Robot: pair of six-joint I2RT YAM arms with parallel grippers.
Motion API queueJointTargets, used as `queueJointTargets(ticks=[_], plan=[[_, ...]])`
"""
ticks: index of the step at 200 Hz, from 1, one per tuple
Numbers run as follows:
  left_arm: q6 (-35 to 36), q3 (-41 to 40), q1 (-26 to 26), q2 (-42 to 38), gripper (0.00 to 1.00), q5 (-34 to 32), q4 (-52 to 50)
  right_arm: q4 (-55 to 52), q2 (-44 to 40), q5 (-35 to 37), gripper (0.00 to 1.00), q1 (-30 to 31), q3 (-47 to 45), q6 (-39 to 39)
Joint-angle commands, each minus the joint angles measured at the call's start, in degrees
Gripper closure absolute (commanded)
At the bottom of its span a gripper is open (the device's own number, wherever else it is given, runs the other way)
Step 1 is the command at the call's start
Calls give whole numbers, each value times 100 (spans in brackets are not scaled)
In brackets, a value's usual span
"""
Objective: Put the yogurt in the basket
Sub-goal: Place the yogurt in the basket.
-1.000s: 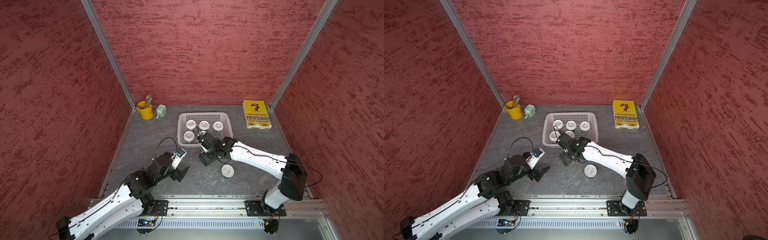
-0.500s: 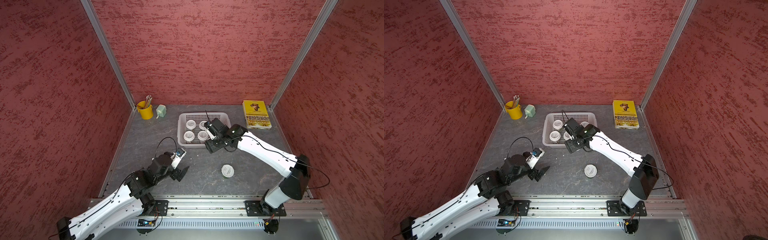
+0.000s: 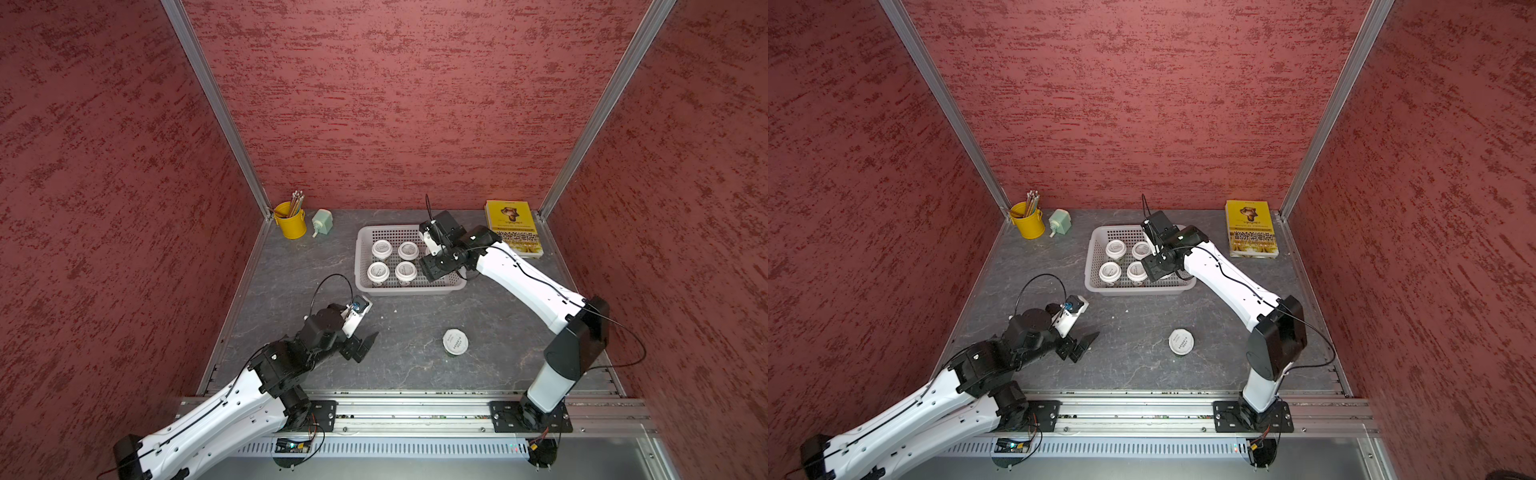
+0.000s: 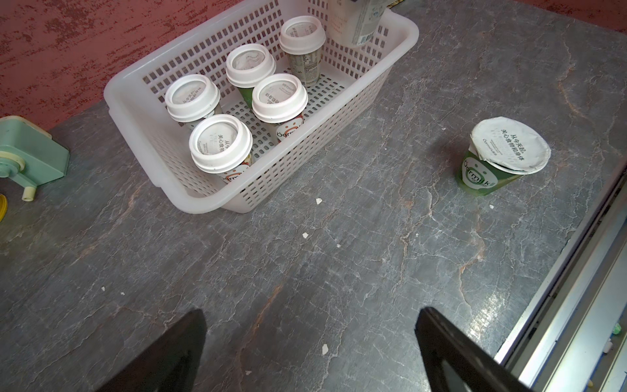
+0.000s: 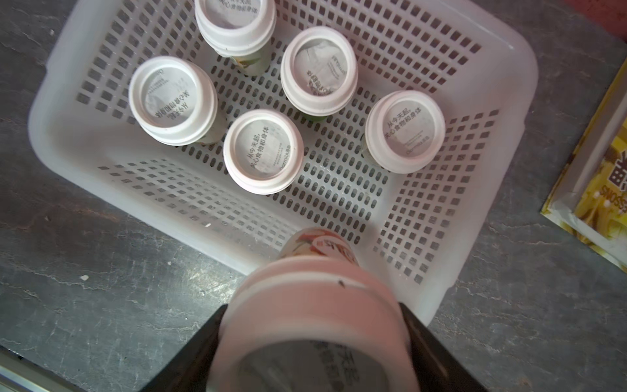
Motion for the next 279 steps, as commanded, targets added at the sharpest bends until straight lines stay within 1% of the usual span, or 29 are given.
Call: queueJointTargets(ticks=[1,52,131,279], plan=[[97,-62,49,4,0,84,93,205,213,-113,28,-154,182,-147],[125,-68,94,46,0,96,98,563,655,-260,28,-317,191,-206],[148,-59,198,75,0,146,111,1093,1099,-428,28,-455,8,-205],[198,-45,314,160,1,256,155,1484,1456,-516,29,-571,-434,-168]])
